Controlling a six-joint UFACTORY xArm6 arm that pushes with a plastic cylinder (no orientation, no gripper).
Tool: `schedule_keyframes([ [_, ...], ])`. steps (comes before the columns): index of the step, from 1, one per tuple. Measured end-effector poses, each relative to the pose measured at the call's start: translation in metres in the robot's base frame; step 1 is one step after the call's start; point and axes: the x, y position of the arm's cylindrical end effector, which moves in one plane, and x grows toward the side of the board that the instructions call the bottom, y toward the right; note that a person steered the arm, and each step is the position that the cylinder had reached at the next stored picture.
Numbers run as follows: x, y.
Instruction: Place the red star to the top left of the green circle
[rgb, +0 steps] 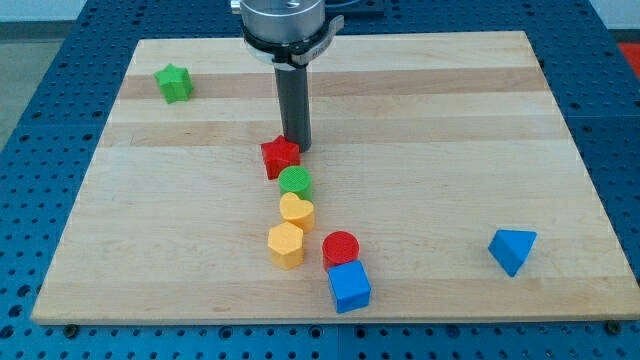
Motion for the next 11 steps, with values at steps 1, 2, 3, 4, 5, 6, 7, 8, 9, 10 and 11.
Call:
schedule_keyframes([
  [1, 0.016, 0.034],
  [2, 0.035, 0.04],
  [3, 0.048, 0.032],
  [4, 0.049, 0.018],
  [5, 0.049, 0.011],
  [6, 0.042, 0.008],
  [7, 0.034, 0.004],
  [8, 0.021, 0.0],
  [9, 0.018, -0.018],
  [10, 0.018, -0.041],
  [11, 0.018, -0.047],
])
